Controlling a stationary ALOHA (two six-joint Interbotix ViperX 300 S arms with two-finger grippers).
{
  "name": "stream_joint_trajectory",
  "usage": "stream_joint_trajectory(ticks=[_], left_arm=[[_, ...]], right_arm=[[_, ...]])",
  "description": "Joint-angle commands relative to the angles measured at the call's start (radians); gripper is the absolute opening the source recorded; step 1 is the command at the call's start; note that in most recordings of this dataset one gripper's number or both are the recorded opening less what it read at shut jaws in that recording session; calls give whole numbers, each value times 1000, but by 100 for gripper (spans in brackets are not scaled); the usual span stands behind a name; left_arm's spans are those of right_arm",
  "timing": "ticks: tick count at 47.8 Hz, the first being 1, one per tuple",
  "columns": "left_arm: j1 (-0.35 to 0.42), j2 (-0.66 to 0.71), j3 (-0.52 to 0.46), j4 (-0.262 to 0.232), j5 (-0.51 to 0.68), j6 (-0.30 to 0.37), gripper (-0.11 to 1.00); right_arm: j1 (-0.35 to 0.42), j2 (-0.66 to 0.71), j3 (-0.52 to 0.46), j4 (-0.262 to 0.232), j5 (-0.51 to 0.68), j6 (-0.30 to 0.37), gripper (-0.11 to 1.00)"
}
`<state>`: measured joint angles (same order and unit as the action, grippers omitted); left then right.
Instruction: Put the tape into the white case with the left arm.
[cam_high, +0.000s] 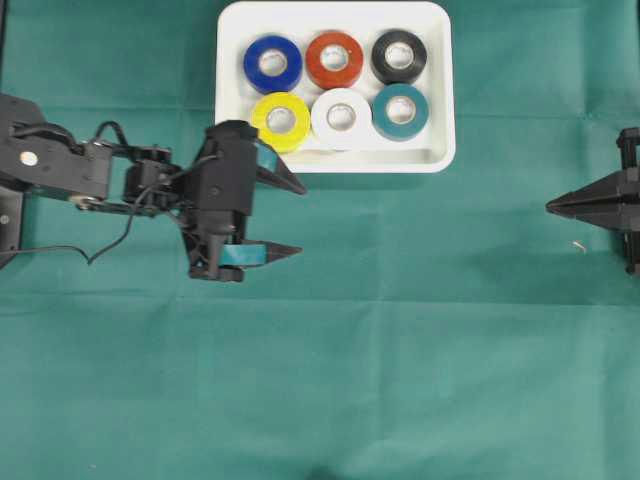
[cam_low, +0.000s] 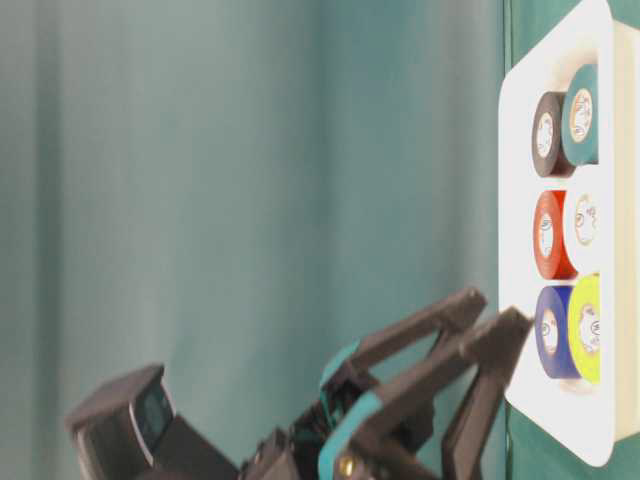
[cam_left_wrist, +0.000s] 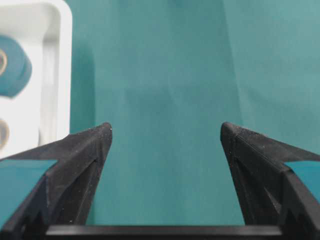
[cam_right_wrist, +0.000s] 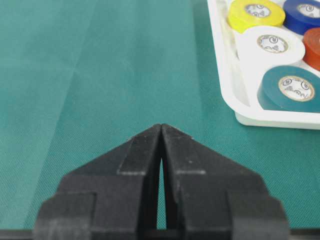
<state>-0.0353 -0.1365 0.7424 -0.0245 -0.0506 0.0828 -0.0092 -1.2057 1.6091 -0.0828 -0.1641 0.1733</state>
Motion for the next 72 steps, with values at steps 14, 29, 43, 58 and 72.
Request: stream_joint_trajectory(ticks=[14, 29, 43, 58, 72], left_arm=[[-5, -149, 114, -2, -23, -2, 88], [-5, -261, 244, -2, -147, -2, 88], [-5, -365, 348, -2, -178, -2, 86], [-5, -494, 442, -2, -178, -2, 86], [-5, -630, 541, -2, -172, -2, 86]], right_arm=[[-2, 8, -12, 0, -6, 0, -9], [-2, 8, -11, 0, -6, 0, -9], [-2, 8, -12, 0, -6, 0, -9], [-2, 8, -12, 0, -6, 0, -9], [-2, 8, -12, 0, -5, 0, -9]])
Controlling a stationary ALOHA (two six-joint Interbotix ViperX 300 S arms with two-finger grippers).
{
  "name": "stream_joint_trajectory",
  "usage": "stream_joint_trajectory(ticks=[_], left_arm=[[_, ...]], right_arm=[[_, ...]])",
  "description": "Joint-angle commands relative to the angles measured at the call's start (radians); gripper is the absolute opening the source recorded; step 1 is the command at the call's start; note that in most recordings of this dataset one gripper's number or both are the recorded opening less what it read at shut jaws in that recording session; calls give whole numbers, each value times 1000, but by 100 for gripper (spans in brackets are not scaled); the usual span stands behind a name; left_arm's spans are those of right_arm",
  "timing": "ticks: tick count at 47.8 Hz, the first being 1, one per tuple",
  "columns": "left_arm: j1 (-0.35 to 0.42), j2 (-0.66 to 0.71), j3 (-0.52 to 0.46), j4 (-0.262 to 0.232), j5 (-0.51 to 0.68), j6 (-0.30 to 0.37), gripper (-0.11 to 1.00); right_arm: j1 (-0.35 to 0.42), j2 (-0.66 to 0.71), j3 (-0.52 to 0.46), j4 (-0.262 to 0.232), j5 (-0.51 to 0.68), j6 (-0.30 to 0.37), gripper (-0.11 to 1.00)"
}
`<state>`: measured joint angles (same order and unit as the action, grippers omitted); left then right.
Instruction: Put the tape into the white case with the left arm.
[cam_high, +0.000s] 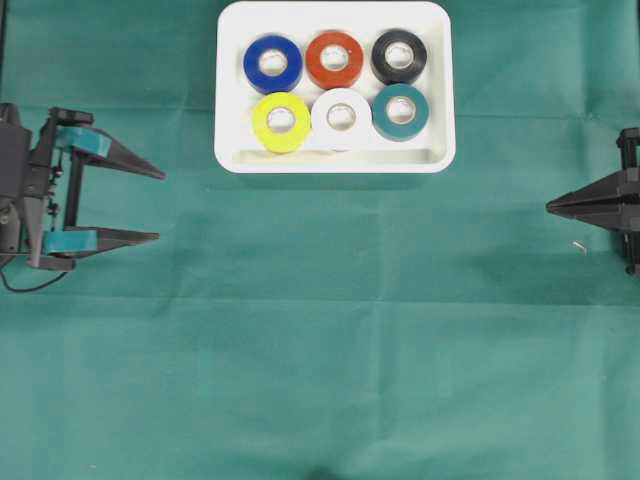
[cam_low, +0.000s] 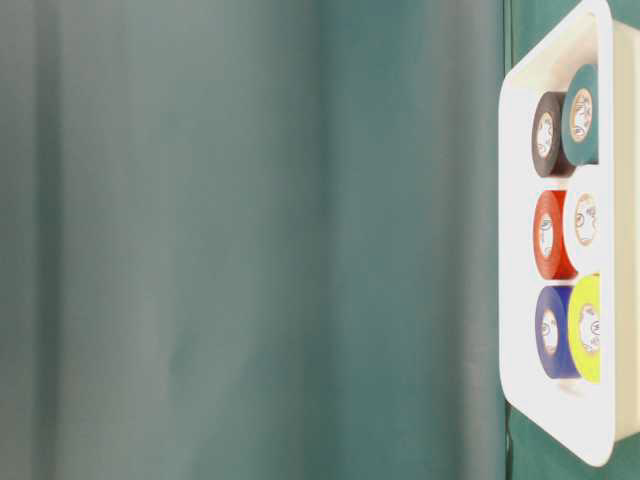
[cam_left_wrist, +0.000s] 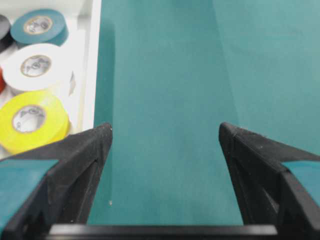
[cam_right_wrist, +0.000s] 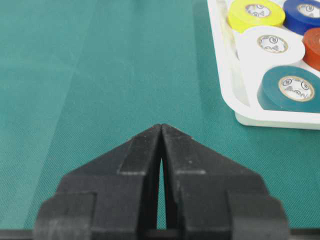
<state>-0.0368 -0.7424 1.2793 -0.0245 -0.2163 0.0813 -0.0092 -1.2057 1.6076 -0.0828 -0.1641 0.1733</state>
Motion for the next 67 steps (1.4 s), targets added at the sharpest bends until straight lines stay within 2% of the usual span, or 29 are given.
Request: stream_joint_trajectory(ticks=[1, 11, 35, 42, 67], left_arm=[[-3, -34, 11, -2, -6, 0, 86], [-3, -121, 66, -2, 11, 0, 86], [2, -339, 173, -2, 138, 0, 86], [5, -373, 207, -2, 158, 0, 86], [6, -426, 218, -2, 163, 0, 86]], right_arm=[[0, 8, -11, 0, -6, 0, -9], [-2, 8, -9, 0, -5, 0, -9], [-2, 8, -11, 0, -5, 0, -9], [-2, 8, -9, 0, -5, 0, -9], [-2, 8, -11, 0, -6, 0, -9]])
